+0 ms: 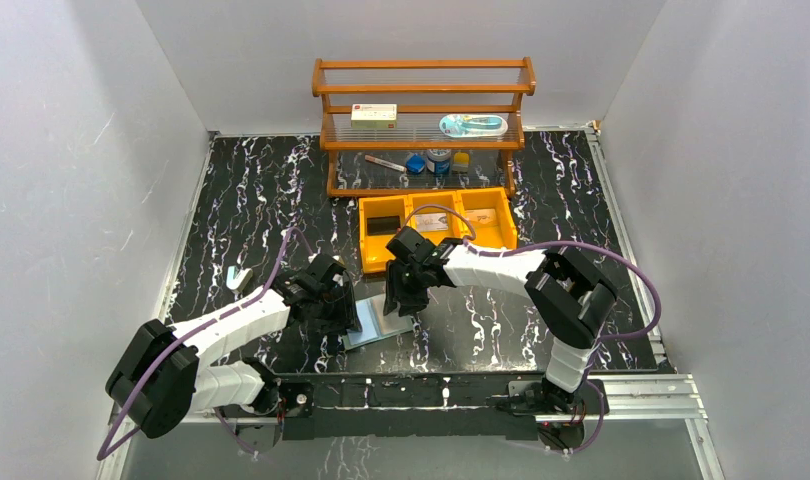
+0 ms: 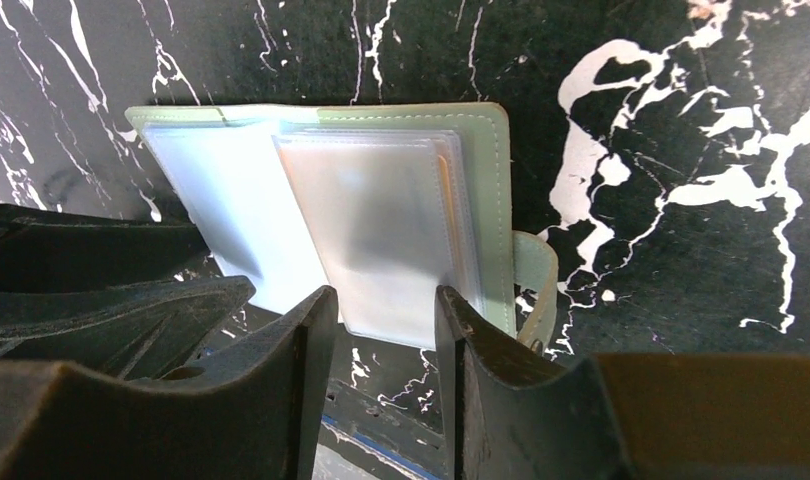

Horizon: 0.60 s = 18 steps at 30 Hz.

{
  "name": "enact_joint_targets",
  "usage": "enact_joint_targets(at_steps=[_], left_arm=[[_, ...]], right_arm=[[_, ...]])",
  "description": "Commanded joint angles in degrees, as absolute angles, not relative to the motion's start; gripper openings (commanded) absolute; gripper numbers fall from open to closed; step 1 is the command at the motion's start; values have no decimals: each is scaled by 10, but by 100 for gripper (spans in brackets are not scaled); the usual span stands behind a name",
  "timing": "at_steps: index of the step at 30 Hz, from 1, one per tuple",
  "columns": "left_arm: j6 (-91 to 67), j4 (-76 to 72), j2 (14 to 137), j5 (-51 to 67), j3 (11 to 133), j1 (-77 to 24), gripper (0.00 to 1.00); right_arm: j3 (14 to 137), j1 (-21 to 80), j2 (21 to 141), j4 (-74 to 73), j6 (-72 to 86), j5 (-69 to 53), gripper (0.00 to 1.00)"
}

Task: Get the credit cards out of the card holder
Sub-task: Remove the credit card from the card holder.

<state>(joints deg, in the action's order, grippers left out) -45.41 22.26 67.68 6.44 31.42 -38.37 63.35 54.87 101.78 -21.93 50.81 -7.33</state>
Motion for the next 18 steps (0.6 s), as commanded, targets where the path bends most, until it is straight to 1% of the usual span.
enact_joint_targets(at_steps=[1, 4, 9, 18], left_arm=[[-447, 227, 677, 74, 321, -383, 41], [-445, 229, 678, 74, 323, -383, 41], [-446, 229, 678, 71, 323, -383, 41], [-443, 231, 679, 70, 326, -383, 41]], right_arm=[[642, 550, 1028, -208, 506, -77, 50], [661, 554, 1021, -243, 499, -40, 49], [676, 554, 1001, -256, 491, -26, 50], [663, 554, 1021, -240, 494, -49, 50]])
